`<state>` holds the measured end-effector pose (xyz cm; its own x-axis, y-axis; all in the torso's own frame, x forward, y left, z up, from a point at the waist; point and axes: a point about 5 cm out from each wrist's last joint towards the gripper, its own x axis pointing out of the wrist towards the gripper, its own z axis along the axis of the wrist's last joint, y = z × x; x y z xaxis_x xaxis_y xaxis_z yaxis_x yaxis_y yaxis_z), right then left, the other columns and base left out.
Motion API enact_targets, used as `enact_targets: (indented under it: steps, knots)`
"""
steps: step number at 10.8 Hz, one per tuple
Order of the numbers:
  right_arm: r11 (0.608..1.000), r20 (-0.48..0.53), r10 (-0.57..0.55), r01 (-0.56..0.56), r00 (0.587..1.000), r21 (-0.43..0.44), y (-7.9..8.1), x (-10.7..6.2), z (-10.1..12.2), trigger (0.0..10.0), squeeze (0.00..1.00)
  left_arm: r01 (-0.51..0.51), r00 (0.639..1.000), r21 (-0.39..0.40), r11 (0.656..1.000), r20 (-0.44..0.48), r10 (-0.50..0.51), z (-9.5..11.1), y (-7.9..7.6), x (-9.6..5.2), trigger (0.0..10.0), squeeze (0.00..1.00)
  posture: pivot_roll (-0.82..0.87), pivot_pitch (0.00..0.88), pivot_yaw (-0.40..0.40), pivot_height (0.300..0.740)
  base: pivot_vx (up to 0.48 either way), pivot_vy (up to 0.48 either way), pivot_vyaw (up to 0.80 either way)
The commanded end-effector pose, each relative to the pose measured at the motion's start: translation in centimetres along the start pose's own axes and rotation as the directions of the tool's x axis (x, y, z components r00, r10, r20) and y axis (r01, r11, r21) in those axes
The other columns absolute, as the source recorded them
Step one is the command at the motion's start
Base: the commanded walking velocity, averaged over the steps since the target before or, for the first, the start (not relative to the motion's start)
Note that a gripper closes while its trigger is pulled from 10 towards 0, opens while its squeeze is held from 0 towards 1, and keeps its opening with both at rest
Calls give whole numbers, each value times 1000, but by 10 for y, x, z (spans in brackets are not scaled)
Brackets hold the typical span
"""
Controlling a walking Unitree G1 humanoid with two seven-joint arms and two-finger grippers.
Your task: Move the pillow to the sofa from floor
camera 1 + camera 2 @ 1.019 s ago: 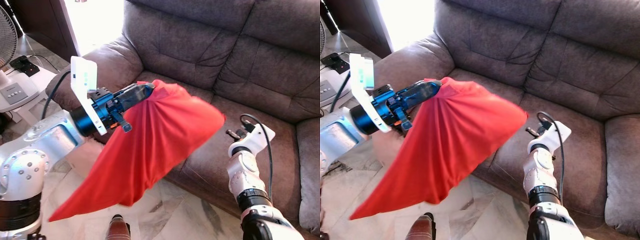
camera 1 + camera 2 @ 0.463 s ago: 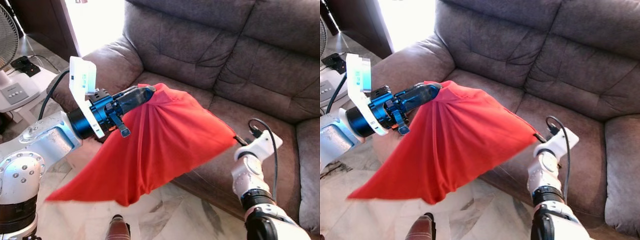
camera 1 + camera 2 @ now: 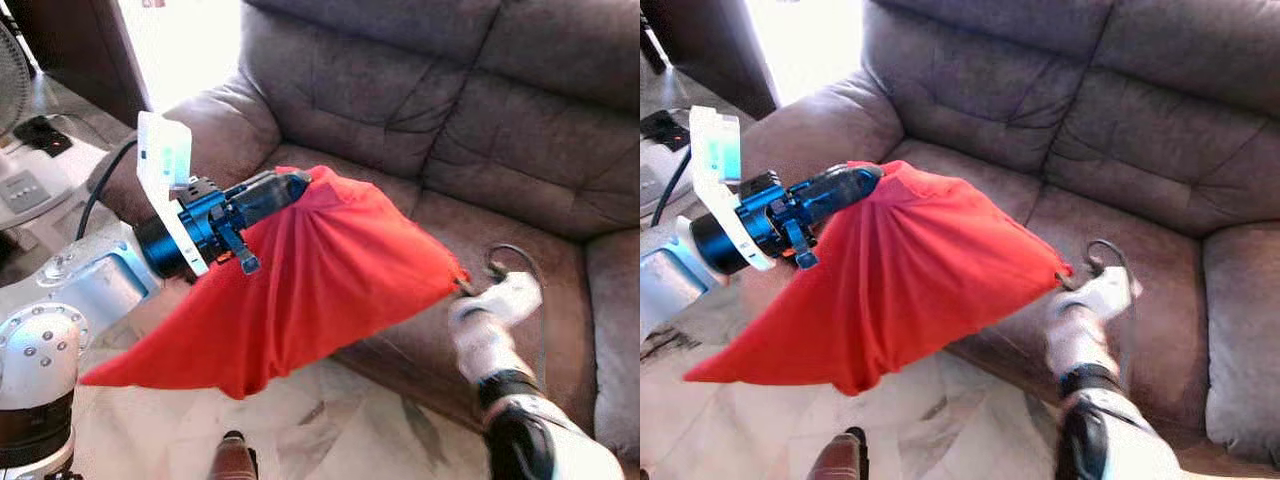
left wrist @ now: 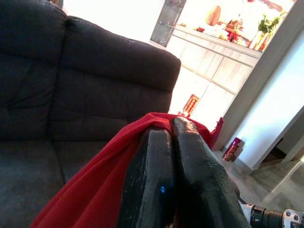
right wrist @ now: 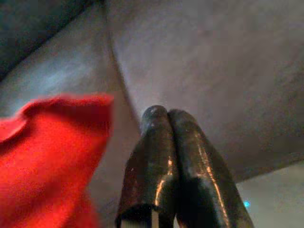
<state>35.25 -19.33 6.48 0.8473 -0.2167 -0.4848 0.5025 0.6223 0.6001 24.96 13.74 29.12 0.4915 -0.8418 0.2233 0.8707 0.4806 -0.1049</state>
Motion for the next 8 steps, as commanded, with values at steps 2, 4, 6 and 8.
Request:
enact_targets:
  steps: [2, 4, 6, 8]
  knots:
    - [995, -42, -1, 5, 999, 99, -1, 1, -1, 0, 0, 82, 990, 104, 991, 107, -93, 23, -20, -2, 10000, 0, 225, 170, -118, 730, 0, 0, 0]
    - [993, -58, 19, -12, 998, 113, 0, 2, 2, 0, 0, 71, 989, 102, 992, 120, -83, 23, -20, -1, 10000, 0, 215, 179, -133, 730, 0, 0, 0]
    - [989, -73, 35, -24, 997, 144, 0, 2, 1, 0, 0, 70, 989, 99, 993, 121, -81, 23, -21, -1, 10000, 0, 213, 181, -135, 730, 0, 0, 0]
    - [985, -82, 46, -32, 996, 171, 0, 2, 0, 0, 0, 66, 989, 97, 993, 122, -78, 23, -20, -1, 10000, 0, 209, 187, -137, 730, 0, 0, 0]
